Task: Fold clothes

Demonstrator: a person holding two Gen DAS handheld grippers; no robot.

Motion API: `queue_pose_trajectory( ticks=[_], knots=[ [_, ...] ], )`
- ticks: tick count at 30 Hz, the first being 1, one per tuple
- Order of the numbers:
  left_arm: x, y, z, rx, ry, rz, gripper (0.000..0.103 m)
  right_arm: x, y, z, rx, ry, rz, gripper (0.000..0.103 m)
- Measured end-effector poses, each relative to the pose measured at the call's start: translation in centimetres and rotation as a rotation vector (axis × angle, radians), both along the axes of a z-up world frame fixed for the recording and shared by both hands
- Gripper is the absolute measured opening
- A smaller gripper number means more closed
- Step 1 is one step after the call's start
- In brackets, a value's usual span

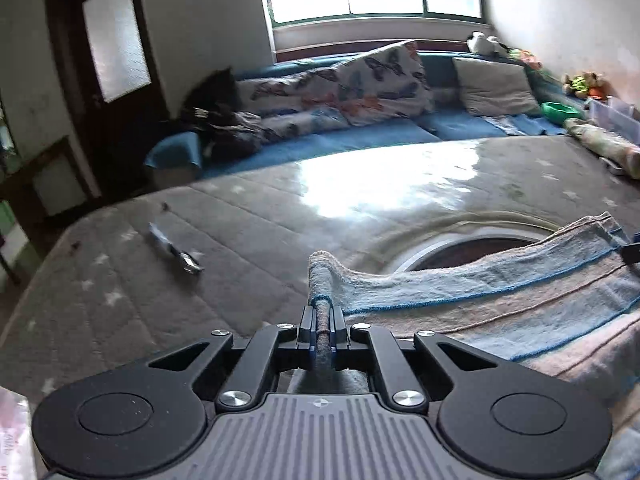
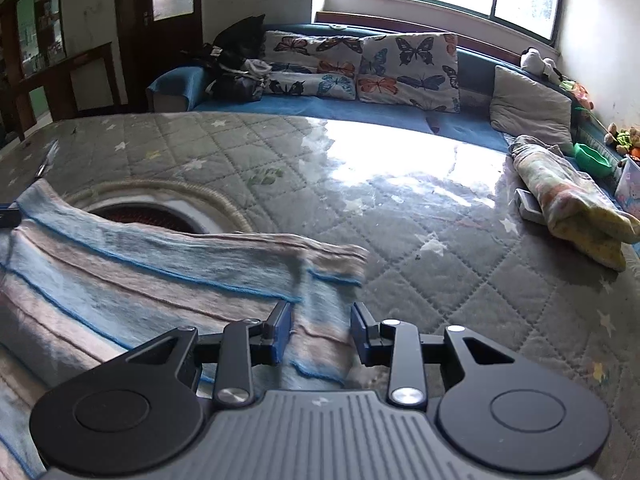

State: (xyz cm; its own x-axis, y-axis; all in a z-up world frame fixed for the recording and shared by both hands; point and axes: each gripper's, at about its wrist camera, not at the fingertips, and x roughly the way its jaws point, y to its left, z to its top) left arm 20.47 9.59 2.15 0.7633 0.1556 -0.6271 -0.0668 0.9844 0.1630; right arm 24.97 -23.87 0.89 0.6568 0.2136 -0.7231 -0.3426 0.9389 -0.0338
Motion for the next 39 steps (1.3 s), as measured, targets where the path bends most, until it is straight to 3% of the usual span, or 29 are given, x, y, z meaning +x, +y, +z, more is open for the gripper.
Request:
queue_pose_trajectory(
  ticks=[7, 8, 10, 13, 15, 17, 21, 23, 27, 35, 39],
  knots=[
    [0.4, 0.5, -0.8, 0.023, 0.012, -0.006, 0.010, 1.1, 0.7, -0.3, 0.005, 0.001, 0.020, 0.031],
    [0.5, 0.7, -0.8, 0.023, 0.010, 0.001, 0.010, 1.3, 0.9, -0.3, -0.003, -0.002, 0.029, 0.029],
    [0.7, 1.1, -0.8, 0.022, 0.006, 0.016, 0.008, 1.7, 1.4, -0.2, -0.020, -0.008, 0.045, 0.007],
    [1.0, 1.7, -0.8, 0.022, 0.000, 0.037, 0.008, 2.3, 2.3, 0.2, -0.066, -0.070, 0.042, 0.003],
    [1.2, 2.0, -0.8, 0.022, -0.004, 0.052, 0.011, 3.1, 2.8, 0.3, -0.093, -0.093, 0.027, 0.003],
    [1.4, 2.4, -0.8, 0.022, -0.008, 0.066, 0.019, 4.2, 2.6, -0.2, -0.076, -0.050, 0.016, 0.004],
    [1.4, 3.7, -0.4, 0.022, -0.031, 0.111, 0.040, 3.6, 2.3, 0.2, -0.086, -0.066, 0.033, 0.007],
    [1.1, 4.9, 0.1, 0.023, -0.043, 0.158, 0.040, 2.8, 2.3, 0.5, -0.077, -0.069, 0.060, 0.007],
    [0.1, 6.9, 0.6, -0.027, -0.031, 0.195, 0.038, 1.4, 3.1, 0.7, -0.060, -0.061, 0.131, 0.022],
    [-1.3, 5.2, -0.1, -0.075, -0.004, 0.071, 0.042, 0.9, 4.4, -0.5, -0.074, -0.021, 0.181, 0.023],
    [0.5, 5.6, -0.4, -0.165, 0.000, 0.093, 0.046, 0.6, 4.6, -0.5, -0.086, -0.017, 0.188, 0.029]
  ],
)
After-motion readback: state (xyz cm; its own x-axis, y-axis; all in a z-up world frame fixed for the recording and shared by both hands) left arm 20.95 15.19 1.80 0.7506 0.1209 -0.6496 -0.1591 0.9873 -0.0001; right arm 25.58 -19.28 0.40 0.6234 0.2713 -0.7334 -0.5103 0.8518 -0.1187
